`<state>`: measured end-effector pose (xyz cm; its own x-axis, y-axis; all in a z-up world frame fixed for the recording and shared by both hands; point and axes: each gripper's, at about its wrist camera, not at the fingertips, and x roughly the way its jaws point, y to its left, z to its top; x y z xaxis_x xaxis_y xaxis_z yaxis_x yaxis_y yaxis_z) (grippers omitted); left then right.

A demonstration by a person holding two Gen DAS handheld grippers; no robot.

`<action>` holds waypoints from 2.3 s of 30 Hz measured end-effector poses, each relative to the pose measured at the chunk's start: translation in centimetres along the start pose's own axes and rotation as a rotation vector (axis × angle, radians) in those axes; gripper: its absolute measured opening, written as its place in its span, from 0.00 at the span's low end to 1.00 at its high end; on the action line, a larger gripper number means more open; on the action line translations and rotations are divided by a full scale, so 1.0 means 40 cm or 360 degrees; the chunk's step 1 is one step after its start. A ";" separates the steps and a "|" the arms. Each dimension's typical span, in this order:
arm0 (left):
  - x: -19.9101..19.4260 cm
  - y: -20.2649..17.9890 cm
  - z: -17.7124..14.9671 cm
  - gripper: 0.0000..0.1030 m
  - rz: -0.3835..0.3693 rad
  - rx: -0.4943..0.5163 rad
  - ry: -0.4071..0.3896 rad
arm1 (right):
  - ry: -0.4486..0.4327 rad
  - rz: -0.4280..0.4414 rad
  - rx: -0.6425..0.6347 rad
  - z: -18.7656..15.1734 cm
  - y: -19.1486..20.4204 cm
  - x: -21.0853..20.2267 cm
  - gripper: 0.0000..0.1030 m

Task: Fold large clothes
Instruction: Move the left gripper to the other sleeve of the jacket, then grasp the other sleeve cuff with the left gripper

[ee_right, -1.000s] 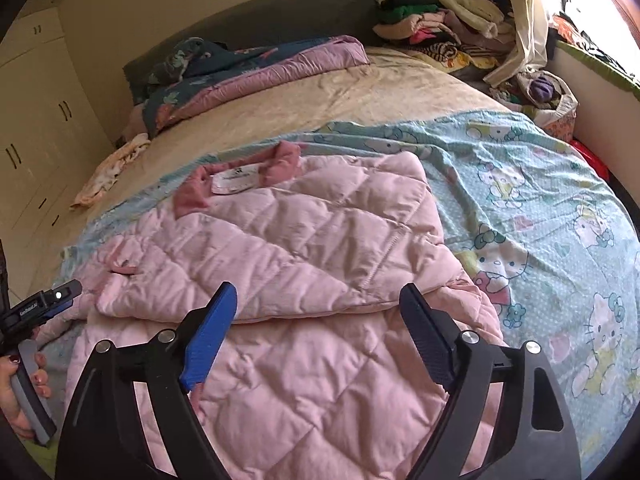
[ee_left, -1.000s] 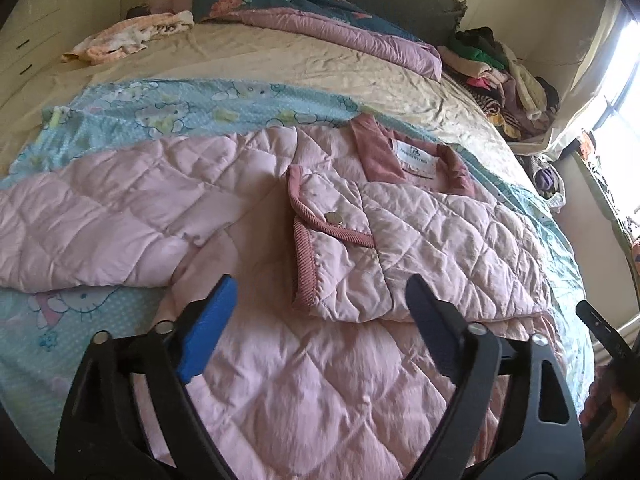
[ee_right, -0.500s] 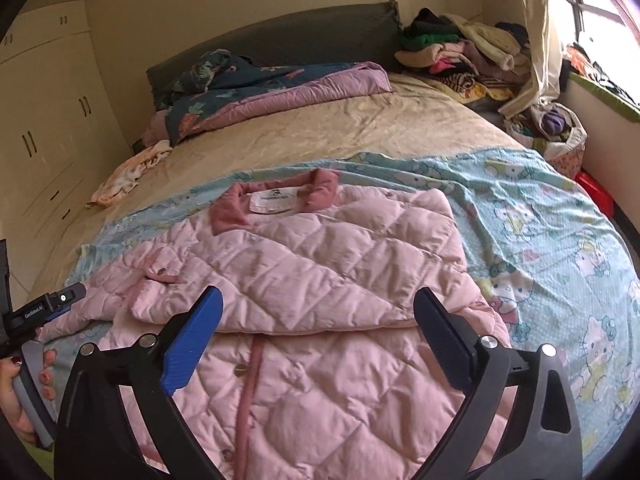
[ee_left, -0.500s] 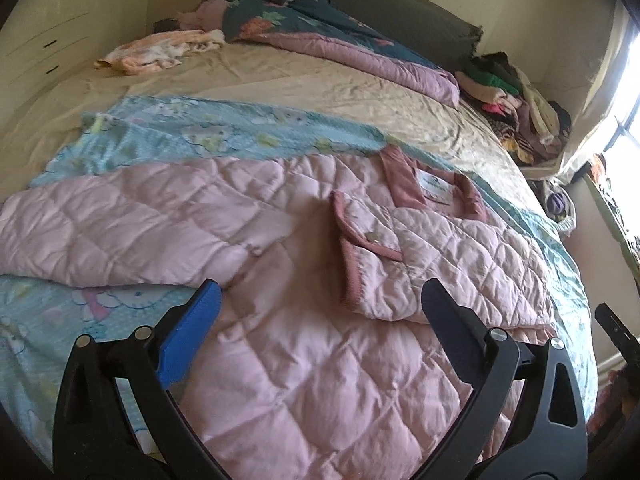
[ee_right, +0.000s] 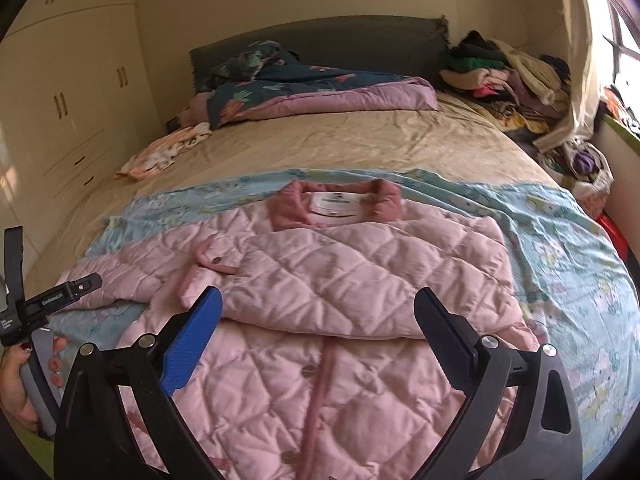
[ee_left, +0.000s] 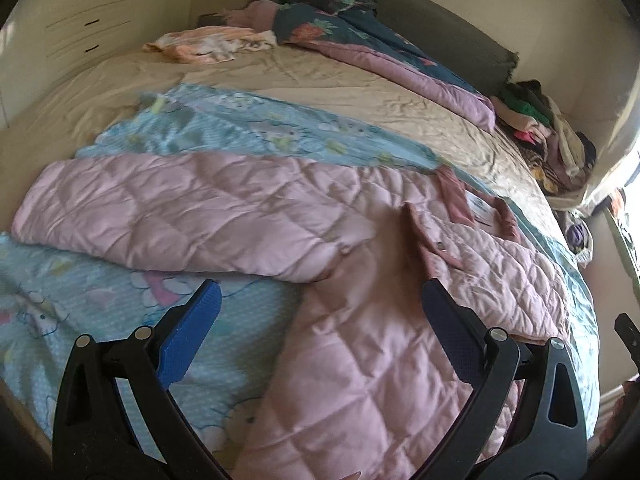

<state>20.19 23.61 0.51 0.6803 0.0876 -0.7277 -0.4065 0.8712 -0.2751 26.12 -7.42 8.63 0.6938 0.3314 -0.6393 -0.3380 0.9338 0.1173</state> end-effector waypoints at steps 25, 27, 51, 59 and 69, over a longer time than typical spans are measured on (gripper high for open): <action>-0.003 0.291 -0.004 0.91 0.0197 -0.0292 0.0000 | 0.0113 0.0223 -0.0309 -0.014 0.345 0.121 0.93; 0.002 0.319 -0.005 0.91 0.0210 -0.0329 0.0002 | 0.0120 0.0239 -0.0336 -0.016 0.369 0.130 0.93; 0.102 0.648 0.037 0.91 0.0437 -0.0816 -0.0006 | 0.0247 0.0293 -0.0413 -0.057 0.476 0.261 0.93; 0.089 0.721 0.072 0.71 0.0522 -0.0938 -0.0094 | 0.0261 0.0247 -0.0337 -0.060 0.417 0.275 0.93; -0.080 0.616 0.157 0.15 0.0365 -0.0734 -0.0405 | 0.0206 0.0229 -0.0254 -0.048 0.348 0.227 0.93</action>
<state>11.84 47.82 -0.02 0.6455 0.4128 -0.6426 -0.7462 0.5203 -0.4153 26.52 8.33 3.00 0.5476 0.4300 -0.7178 -0.5309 0.8416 0.0992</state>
